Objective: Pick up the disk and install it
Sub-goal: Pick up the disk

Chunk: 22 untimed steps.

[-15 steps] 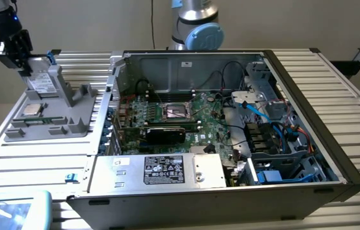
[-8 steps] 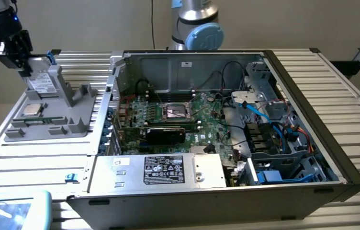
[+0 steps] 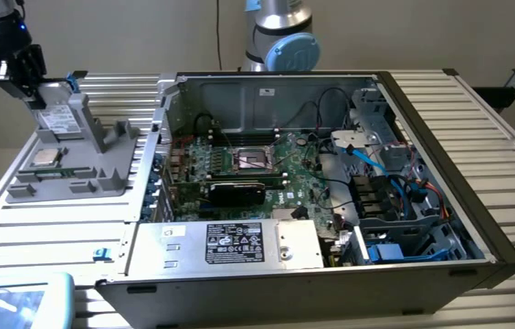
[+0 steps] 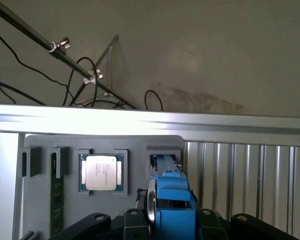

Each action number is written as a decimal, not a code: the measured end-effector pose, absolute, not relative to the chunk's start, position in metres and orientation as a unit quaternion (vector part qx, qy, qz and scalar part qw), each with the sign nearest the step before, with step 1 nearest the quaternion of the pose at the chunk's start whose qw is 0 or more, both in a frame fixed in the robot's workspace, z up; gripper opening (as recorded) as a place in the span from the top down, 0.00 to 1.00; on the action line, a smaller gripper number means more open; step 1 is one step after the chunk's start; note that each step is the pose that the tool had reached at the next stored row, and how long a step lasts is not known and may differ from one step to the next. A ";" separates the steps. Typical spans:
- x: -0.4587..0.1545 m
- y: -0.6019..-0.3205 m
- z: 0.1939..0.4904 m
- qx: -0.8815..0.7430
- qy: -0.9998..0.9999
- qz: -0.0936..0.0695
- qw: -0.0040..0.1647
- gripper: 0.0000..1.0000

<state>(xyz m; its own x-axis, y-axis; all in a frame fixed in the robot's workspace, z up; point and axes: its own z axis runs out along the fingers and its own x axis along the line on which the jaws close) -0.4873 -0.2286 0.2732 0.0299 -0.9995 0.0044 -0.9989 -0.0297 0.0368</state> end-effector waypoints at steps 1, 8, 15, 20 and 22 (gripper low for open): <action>-0.487 -0.229 0.273 0.717 -0.696 -0.012 0.015 0.63; -0.487 -0.232 0.273 0.717 -0.696 -0.013 0.014 0.63; -0.487 -0.237 0.273 0.718 -0.696 -0.027 0.000 0.63; -0.487 -0.237 0.273 0.717 -0.696 -0.028 0.000 0.63; -0.487 -0.237 0.273 0.717 -0.696 -0.028 0.000 0.63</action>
<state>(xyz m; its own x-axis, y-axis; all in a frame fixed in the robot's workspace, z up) -0.4874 -0.2373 0.2733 0.0291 -0.9987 -0.0407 -0.9988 -0.0307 0.0393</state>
